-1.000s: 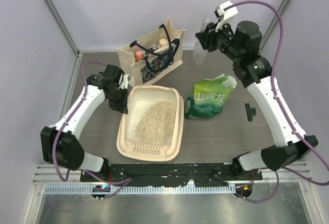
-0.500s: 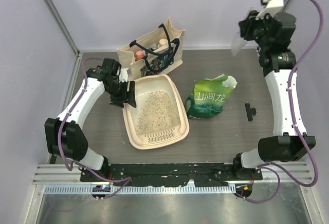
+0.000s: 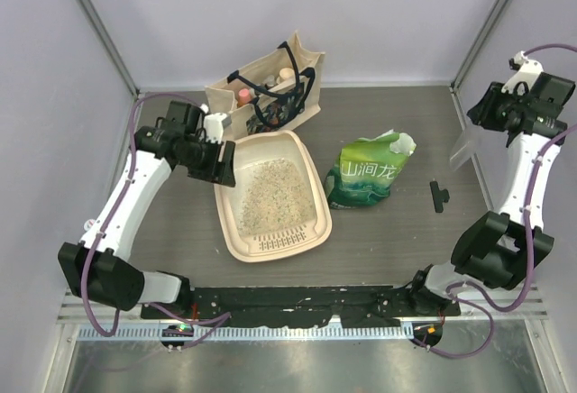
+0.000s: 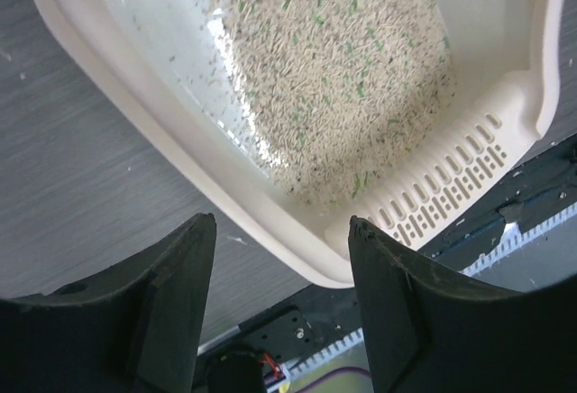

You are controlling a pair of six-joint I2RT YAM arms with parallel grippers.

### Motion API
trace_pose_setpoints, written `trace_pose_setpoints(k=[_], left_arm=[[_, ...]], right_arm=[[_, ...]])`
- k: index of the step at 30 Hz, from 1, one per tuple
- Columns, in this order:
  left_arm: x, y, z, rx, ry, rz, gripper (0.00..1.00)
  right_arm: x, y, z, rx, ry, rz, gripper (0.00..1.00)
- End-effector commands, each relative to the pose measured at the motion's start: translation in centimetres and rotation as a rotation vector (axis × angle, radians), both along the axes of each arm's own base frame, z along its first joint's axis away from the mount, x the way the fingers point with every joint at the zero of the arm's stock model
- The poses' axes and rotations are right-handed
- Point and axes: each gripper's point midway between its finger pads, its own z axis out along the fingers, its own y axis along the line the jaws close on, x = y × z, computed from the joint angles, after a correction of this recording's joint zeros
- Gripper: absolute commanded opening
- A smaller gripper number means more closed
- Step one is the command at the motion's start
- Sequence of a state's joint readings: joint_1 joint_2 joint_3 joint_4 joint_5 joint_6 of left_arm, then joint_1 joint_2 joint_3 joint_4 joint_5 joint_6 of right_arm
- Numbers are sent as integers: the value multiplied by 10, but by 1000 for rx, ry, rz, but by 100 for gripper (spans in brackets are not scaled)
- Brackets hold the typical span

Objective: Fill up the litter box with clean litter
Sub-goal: Place the spatula at the center of the board.

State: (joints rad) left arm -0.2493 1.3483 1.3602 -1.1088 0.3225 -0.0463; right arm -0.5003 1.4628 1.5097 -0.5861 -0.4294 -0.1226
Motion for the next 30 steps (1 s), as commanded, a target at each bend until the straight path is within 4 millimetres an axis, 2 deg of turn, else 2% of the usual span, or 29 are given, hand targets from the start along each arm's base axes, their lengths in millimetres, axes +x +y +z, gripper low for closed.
trace_pose_setpoints(k=[1,3,5,7,9,10,12,14,15,16,18,19,23,24,28,29,30], left_arm=[[28,-24,40,-68,-198,-55,64],[34,-38,52,-123,-254,-92,64],[38,-47,60,-152,-283,-113,64],[44,-56,67,-165,-317,-140,65],[50,-61,78,-183,-346,-150,65],[52,-63,81,-187,-354,-152,65],[56,-67,86,-201,-360,-170,65],[56,-70,86,-209,-349,-184,65],[57,-70,89,-211,-354,-183,65],[58,-71,88,-209,-346,-185,66],[58,-73,86,-215,-328,-193,66],[58,-74,86,-215,-329,-196,67],[63,-80,90,-232,-334,-204,69],[64,-85,89,-247,-327,-222,69],[53,-108,99,-308,-351,-377,71],[49,-117,103,-317,-367,-422,71],[47,-121,105,-327,-380,-454,72]], right_arm=[[-17,38,-21,89,81,239,1],[-24,52,-36,147,129,311,1],[-26,58,-58,223,195,344,1],[-36,69,-82,302,269,387,1],[-35,68,-106,334,296,372,1],[-39,70,-125,361,329,358,1],[-35,68,-147,385,351,348,1],[-32,67,-159,402,388,360,1],[-33,67,-174,442,439,357,1],[-30,67,-174,447,438,374,1],[-36,73,-188,502,505,398,2],[-34,73,-189,498,510,407,4],[-33,68,-203,475,545,376,19],[-30,65,-205,466,536,367,25],[-23,62,-210,469,522,338,42],[-22,61,-209,463,513,331,47],[-18,59,-207,446,492,332,59]])
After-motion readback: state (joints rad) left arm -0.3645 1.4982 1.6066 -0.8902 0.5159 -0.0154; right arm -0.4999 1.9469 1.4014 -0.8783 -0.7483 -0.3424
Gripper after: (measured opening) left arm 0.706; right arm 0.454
